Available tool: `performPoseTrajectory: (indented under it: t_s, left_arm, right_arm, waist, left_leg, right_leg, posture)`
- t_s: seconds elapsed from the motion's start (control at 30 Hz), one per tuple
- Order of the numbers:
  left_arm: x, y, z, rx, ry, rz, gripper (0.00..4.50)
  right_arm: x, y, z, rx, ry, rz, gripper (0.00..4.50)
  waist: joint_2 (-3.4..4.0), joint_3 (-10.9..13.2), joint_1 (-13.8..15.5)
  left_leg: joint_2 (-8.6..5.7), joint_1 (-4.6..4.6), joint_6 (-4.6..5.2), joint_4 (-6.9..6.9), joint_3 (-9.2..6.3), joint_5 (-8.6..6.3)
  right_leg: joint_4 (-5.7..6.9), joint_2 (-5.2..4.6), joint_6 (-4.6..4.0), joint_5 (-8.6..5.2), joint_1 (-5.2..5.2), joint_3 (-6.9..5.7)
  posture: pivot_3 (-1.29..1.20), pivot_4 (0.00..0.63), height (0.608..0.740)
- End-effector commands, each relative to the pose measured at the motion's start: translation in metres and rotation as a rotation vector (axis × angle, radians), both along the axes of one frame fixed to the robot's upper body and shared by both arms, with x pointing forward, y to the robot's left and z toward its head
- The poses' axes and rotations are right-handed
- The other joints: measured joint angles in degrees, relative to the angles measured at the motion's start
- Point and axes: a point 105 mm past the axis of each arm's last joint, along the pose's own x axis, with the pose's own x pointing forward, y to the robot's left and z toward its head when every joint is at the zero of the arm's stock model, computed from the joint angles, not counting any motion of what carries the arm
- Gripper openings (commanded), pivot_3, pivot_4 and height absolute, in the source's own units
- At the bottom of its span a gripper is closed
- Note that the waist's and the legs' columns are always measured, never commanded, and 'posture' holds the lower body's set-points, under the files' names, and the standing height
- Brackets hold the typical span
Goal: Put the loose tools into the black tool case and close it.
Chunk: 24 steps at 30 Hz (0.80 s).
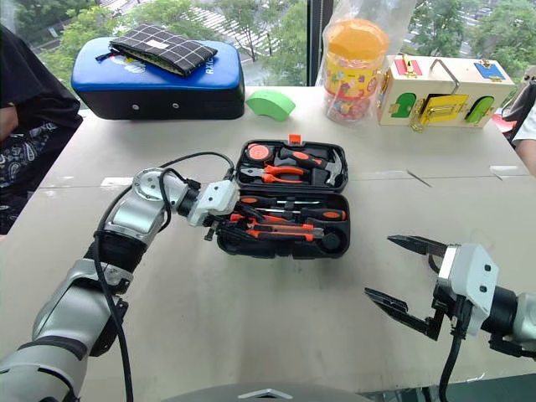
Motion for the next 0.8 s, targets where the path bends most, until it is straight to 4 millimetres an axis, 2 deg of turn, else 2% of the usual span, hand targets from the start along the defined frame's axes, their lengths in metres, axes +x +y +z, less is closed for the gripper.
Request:
performPoseTrajectory:
  t_s: [0.03,0.27,0.3,0.33,0.37,0.43,0.5,0.53,0.57,0.73,0.77,0.8]
  left_arm:
    - [0.001,0.003,0.008,0.052,-0.029,0.015,1.65]
    - [-0.003,0.009,0.006,0.074,-0.018,0.056,1.65]
    - [-0.004,0.009,0.006,0.071,-0.011,0.053,2.68]
    - [-0.003,0.007,0.009,0.051,-0.015,0.062,2.81]
    - [-0.001,0.006,0.012,0.025,-0.022,0.073,3.47]
    - [0.004,0.004,0.031,-0.106,0.005,0.130,4.11]
    - [0.007,0.007,0.049,-0.218,0.106,0.214,4.11]
    - [0.007,0.008,0.053,-0.244,0.133,0.230,3.96]
    - [0.008,0.008,0.054,-0.261,0.154,0.252,3.61]
    - [-0.003,-0.003,0.045,-0.283,0.192,0.266,1.32]
    - [-0.004,-0.005,0.043,-0.282,0.196,0.272,0.67]
    - [-0.005,-0.007,0.041,-0.277,0.191,0.277,0.29]
  right_arm:
    - [-0.003,0.000,0.009,-0.014,-0.051,-0.022,4.50]
    - [0.000,0.001,0.008,-0.007,-0.054,-0.017,4.50]
    - [0.001,0.001,0.008,-0.008,-0.055,-0.014,4.50]
    - [0.002,0.000,0.009,-0.009,-0.056,-0.010,4.50]
    - [0.003,0.000,0.009,-0.010,-0.057,-0.008,4.50]
    - [0.004,-0.001,0.010,-0.012,-0.059,-0.004,4.50]
    - [0.004,-0.001,0.010,-0.014,-0.057,-0.001,4.50]
    - [0.005,-0.001,0.009,-0.015,-0.057,0.000,4.50]
    - [0.005,-0.001,0.009,-0.014,-0.057,0.002,4.50]
    - [0.008,0.001,0.009,-0.010,-0.060,0.007,4.50]
    - [0.008,0.001,0.009,-0.010,-0.061,0.007,4.50]
    - [0.008,0.001,0.009,-0.011,-0.061,0.007,4.50]
  waist:
    - [-0.03,0.01,0.08]
    - [-0.04,0.00,0.24]
    - [-0.04,0.01,0.23]
    - [-0.04,0.01,0.23]
    - [-0.04,0.01,0.23]
    - [-0.05,0.01,0.28]
    - [-0.06,0.02,0.20]
    - [-0.06,0.02,0.13]
    - [-0.06,0.02,0.10]
    - [-0.05,0.01,0.24]
    - [-0.05,0.01,0.26]
    - [-0.06,0.02,0.28]
  left_leg:
    - [0.00,0.00,0.00,0.03,-0.01,0.00]
    - [0.00,-0.01,0.01,0.09,-0.02,0.00]
    - [0.00,-0.01,0.01,0.09,-0.03,0.00]
    - [0.00,-0.01,0.01,0.11,-0.03,0.00]
    - [0.00,-0.01,0.01,0.11,-0.03,0.00]
    - [0.00,-0.01,0.01,0.11,-0.03,0.00]
    - [0.00,-0.03,0.01,0.12,-0.07,0.00]
    - [0.01,-0.03,0.01,0.13,-0.07,0.00]
    - [0.01,-0.03,0.01,0.14,-0.07,0.01]
    - [0.00,-0.03,-0.01,0.21,-0.07,0.02]
    - [0.00,-0.03,-0.02,0.24,-0.07,0.03]
    - [0.00,-0.03,-0.04,0.25,-0.07,0.04]
  right_leg:
    - [0.00,0.00,-0.01,0.00,0.00,0.00]
    - [0.00,-0.01,-0.01,-0.01,0.03,0.01]
    - [0.01,-0.01,-0.01,-0.01,0.03,0.01]
    - [0.01,-0.01,-0.01,-0.01,0.03,0.00]
    - [0.02,-0.01,-0.01,-0.01,0.03,0.00]
    - [0.02,-0.01,-0.01,-0.01,0.03,0.00]
    - [0.03,0.00,0.00,0.00,0.03,-0.05]
    - [0.03,0.00,0.00,0.00,0.03,-0.06]
    - [0.04,0.00,0.01,0.00,0.03,-0.07]
    - [0.07,0.02,0.07,0.03,0.09,-0.10]
    - [0.07,0.02,0.07,0.03,0.10,-0.09]
    - [0.07,0.02,0.07,0.03,0.10,-0.08]
  posture:
    - [0.00,0.150,0.740]
    - [0.00,0.150,0.740]
    - [0.00,0.150,0.740]
    - [0.00,0.150,0.740]
    - [0.00,0.150,0.740]
    - [0.00,0.150,0.740]
    - [0.00,0.150,0.740]
    - [0.00,0.150,0.740]
    - [0.00,0.150,0.740]
    - [0.00,0.150,0.740]
    - [0.00,0.150,0.740]
    - [0.00,0.150,0.740]
